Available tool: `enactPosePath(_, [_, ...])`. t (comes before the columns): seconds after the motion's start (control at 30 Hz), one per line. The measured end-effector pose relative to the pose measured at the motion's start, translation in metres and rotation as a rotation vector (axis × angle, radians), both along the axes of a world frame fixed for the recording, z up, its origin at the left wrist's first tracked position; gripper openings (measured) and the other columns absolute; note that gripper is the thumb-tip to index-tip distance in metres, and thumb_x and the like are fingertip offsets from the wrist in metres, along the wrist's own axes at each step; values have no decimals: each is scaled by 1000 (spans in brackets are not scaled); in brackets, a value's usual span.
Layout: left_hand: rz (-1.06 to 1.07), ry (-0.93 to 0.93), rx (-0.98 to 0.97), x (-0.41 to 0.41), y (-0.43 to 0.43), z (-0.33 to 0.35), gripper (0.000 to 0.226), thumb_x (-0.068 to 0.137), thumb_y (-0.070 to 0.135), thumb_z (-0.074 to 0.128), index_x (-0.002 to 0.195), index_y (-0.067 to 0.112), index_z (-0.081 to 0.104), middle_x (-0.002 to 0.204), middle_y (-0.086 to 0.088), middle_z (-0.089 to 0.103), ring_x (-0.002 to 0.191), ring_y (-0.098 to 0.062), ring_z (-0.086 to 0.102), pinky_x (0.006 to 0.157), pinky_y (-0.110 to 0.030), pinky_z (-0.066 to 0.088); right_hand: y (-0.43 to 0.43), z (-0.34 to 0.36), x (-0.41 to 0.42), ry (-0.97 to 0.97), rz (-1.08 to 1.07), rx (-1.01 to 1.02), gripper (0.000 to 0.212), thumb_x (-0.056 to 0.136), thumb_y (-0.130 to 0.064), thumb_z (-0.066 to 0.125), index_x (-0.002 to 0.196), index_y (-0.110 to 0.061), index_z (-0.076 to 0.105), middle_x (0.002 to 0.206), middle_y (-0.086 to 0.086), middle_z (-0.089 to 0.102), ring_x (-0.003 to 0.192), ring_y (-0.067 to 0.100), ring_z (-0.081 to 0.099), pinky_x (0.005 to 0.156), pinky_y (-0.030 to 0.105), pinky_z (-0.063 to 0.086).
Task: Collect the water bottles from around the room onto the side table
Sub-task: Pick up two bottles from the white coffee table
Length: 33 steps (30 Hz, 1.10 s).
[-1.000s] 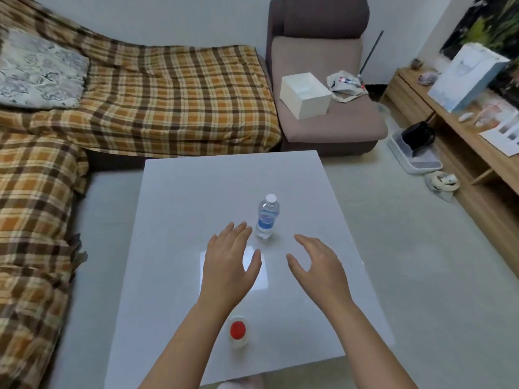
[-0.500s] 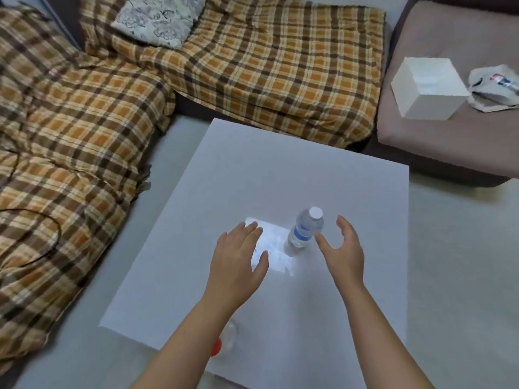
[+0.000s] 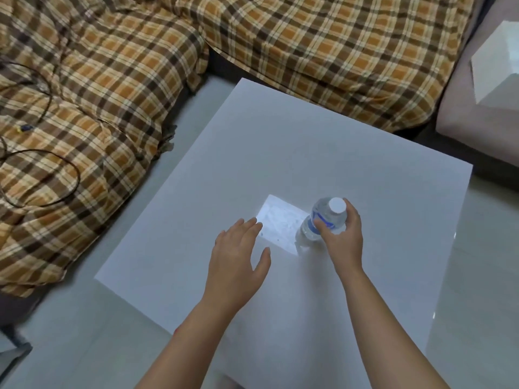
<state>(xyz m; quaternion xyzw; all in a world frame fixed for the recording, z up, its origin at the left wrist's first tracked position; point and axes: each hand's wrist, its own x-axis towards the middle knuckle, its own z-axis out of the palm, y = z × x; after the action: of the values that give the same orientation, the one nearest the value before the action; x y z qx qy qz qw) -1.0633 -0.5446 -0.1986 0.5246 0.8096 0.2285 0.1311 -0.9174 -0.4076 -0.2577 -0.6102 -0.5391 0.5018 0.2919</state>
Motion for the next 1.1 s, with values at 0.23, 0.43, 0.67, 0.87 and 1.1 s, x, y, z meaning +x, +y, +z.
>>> enactPosePath(0.23, [79, -85, 78, 2, -18, 8, 44, 82, 34, 45, 118, 12, 59, 124, -3, 61, 122, -25, 50, 97, -53, 42, -7, -2, -1, -23, -47, 19, 67, 65, -18, 80, 123, -24, 47, 127, -4, 51, 116, 15, 48, 100, 40, 42])
enactPosePath(0.43, [163, -107, 86, -8, -59, 18, 46, 83, 34, 43, 120, 11, 58, 125, -4, 60, 124, -24, 48, 99, -53, 40, -45, 8, -6, -37, 27, -28, 67, 65, -18, 80, 123, -22, 48, 126, -4, 52, 114, 12, 49, 98, 36, 43])
enactPosePath(0.67, [361, -133, 79, -8, -124, 13, 51, 80, 38, 42, 119, 8, 58, 126, -6, 59, 125, -22, 44, 103, -45, 34, -111, 17, -16, -31, 166, -112, 66, 66, -18, 79, 123, -25, 48, 125, -8, 51, 112, 10, 49, 97, 34, 44])
enactPosePath(0.87, [484, -204, 57, -1, -169, -1, 54, 79, 44, 47, 121, 11, 56, 127, -1, 56, 127, -15, 39, 104, -34, 28, -155, 17, -26, -44, 372, -115, 68, 67, -19, 80, 126, -26, 46, 125, -10, 48, 111, 6, 45, 88, 22, 37])
enactPosePath(1.1, [668, -461, 55, 14, -192, -21, 57, 77, 22, 72, 129, 20, 48, 129, 17, 40, 128, -3, 32, 104, -16, 21, -183, 10, -31, -70, 529, -75, 70, 67, -20, 80, 127, -25, 45, 125, -12, 47, 112, 7, 47, 93, 27, 43])
